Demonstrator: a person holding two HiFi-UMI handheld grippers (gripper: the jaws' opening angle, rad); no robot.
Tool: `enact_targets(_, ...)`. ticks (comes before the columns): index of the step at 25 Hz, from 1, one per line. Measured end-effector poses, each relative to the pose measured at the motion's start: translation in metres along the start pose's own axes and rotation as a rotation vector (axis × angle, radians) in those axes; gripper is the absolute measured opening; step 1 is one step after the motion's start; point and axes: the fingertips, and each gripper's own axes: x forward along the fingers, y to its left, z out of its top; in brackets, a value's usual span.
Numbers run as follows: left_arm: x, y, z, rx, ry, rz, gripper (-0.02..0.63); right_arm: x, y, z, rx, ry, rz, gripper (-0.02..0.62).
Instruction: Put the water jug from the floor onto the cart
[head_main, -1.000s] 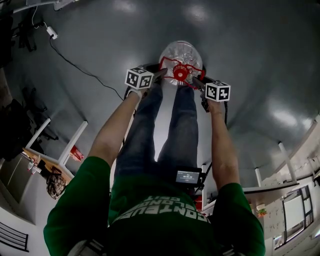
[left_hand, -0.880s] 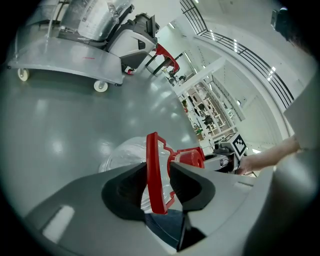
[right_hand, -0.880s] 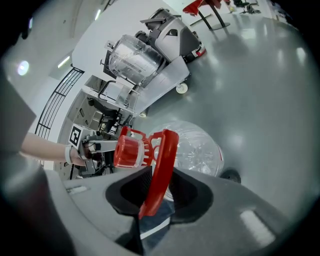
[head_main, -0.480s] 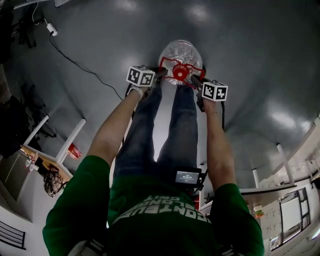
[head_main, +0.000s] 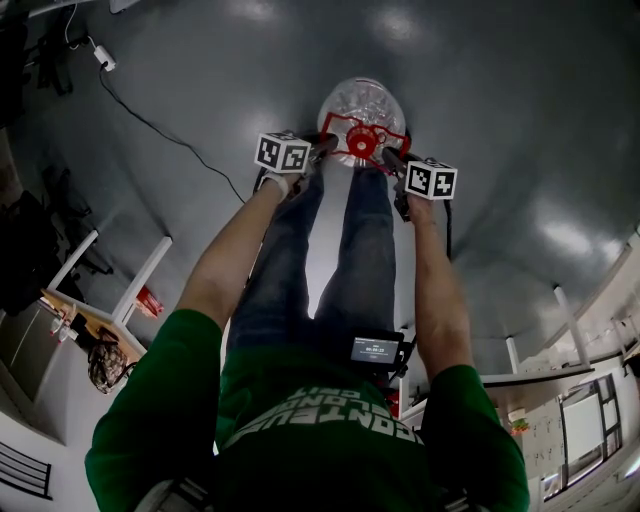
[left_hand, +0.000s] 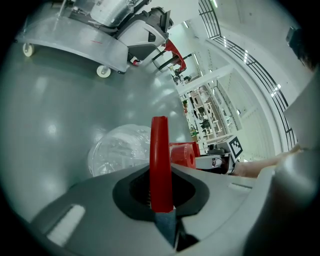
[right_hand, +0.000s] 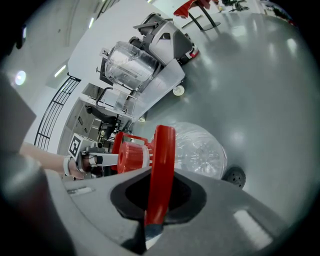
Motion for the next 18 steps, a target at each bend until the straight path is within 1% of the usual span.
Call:
enact_targets(5,0.001,-0.01,0.0,-0.013,0.006,-0.006,0.041,-0.006,0.011,0.006,0.004,0.002,0.026,0.012)
enact_targets(7,-0.003,-0.014,0.002,-0.015,0.001,0.001,0.041,-0.007,0.016,0.006,0.027,0.002,0.055,0.012)
enact_targets(10,-0.006,-0.019,0.002,-0.025,0.001,-0.027,0.041,-0.011,0.022,0.006,0.051,0.003,0.084,0.012)
enact_targets(13,-0.012,-0.026,0.007,-0.022,-0.008,-0.032,0.043,-0.017,0.029,0.01,0.048,0.007,0.105,0.012)
enact_targets(18,-0.026,-0.047,0.018,-0.039,-0.031,-0.04,0.043,-0.036,0.053,0.022,0.058,0.0,0.191,0.012)
